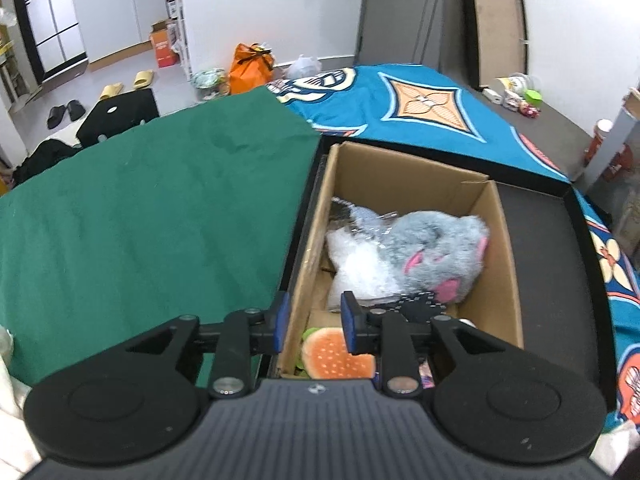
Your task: Organize soft objects
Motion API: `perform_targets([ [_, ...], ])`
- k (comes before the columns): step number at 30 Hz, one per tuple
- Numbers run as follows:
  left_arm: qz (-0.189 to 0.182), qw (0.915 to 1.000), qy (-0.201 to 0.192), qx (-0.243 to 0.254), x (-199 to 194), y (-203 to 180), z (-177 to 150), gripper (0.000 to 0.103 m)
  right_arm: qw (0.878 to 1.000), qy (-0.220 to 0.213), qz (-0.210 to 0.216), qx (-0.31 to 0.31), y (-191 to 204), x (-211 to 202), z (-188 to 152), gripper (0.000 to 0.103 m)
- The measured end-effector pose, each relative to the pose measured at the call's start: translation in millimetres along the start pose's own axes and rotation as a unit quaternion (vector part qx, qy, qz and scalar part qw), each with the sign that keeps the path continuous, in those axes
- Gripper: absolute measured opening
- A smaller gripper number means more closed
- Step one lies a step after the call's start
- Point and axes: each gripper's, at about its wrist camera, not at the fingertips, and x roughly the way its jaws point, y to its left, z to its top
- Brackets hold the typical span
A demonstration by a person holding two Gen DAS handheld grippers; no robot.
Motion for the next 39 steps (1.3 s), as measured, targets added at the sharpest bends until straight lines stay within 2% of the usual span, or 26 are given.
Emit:
perform_targets([
  [4,-0.009,0.9999,-0.003,0.014,-15.5,-8.4,4.0,0.032,1.000,-0.005,-0.003,0.003,-7.6,-11.4,0.6,0.081],
  [9,-0.027,0.9992,-0.010,0.028,-36.2,-16.4,4.7,0.040,1.000,-0.011,-0.001,0.011,-18.0,-26.2,-0.1,0.086],
  [13,-0.031,0.9991,-0.016,0.024,-51.0,-17.2,3.8,0.050,1.000,-0.015,0.005,0.007,-21.3,-38.9,-0.1,0.095],
  [17,-0.031,0.9990,-0.023,0.023,-65.9,-15.3,0.0,0.052,1.000,-0.020,0.005,0.004,-25.7,-50.5,-0.7,0.101],
  [22,-0.037,0.9986,-0.030,0.021,-86.4,-14.0,-3.7,0.057,1.000,-0.021,0.009,-0.001,-29.5,-63.3,-4.7,0.103],
  [25,-0.053,0.9978,-0.034,0.018,-99.4,-14.6,-5.5,0.062,1.000,-0.021,0.016,-0.002,-32.8,-71.1,-8.7,0.103],
  [30,-0.046,0.9969,-0.046,0.044,-121.9,-24.3,-12.6,0.068,1.000,-0.022,0.020,-0.009,-36.3,-85.6,-13.9,0.103],
  [34,-0.069,0.9956,-0.046,0.044,-133.6,-27.9,-19.5,0.074,0.999,-0.020,0.023,-0.014,-36.6,-96.4,-17.1,0.103],
  [39,-0.081,0.9944,-0.050,0.047,-146.4,-30.6,-27.6,0.080,0.999,-0.018,0.030,-0.018,-34.6,-107.6,-21.6,0.103],
])
